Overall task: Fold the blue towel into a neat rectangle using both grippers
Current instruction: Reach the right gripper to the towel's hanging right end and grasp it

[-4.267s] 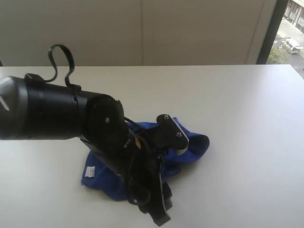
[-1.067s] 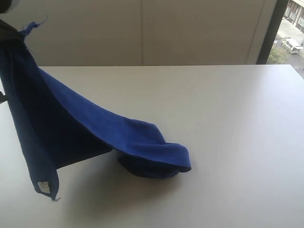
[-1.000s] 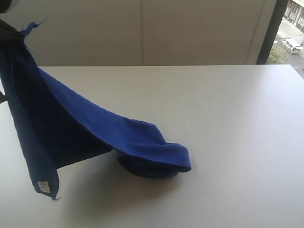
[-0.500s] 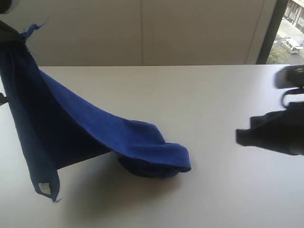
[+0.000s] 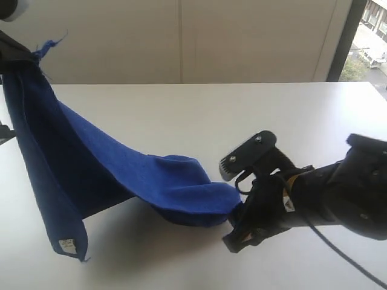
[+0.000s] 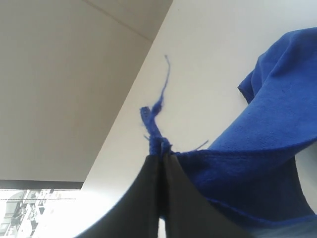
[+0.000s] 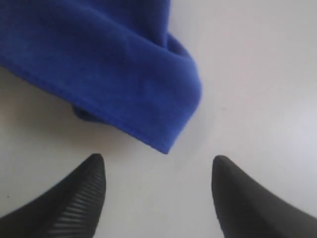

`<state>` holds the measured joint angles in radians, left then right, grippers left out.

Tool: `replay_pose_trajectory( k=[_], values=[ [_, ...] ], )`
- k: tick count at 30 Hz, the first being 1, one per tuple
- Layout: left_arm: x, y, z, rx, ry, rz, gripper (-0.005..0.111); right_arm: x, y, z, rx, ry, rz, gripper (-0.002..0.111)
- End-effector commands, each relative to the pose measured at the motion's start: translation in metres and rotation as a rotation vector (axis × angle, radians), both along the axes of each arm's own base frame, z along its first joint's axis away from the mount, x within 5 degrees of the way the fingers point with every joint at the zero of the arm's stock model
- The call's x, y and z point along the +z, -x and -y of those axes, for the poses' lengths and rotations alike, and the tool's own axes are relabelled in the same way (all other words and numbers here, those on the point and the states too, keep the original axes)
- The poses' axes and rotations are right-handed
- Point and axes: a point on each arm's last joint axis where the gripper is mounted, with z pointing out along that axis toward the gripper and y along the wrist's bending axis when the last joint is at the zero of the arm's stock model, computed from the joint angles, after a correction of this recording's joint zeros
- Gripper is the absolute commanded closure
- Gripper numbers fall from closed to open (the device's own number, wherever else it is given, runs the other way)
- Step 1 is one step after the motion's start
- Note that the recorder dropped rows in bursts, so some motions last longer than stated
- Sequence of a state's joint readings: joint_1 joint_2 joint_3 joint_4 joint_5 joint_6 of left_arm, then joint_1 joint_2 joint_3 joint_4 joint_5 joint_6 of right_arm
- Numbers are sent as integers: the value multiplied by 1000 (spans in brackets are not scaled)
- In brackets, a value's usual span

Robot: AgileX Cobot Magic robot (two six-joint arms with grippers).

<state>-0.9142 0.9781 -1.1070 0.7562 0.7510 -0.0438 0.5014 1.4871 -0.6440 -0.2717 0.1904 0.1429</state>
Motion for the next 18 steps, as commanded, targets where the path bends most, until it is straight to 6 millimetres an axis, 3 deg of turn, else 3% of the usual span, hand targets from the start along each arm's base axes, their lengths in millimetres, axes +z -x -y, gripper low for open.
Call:
replay_pose_trajectory(
  k=[1,11,15,18],
  values=[
    [2,3,-2,-1,10,7,107,-10,-1,-14,106,28,19,49],
    [5,0,-5,14,-21,52,107,-34,-20,-26,135,52,-8,60],
    [6,-1,-7,25,-45,75,107,-29,-30,-27,116,51,0,61],
    [11,2,-12,29,-33,101,107,-23,-41,-16,64,67,-8,61]
  ],
)
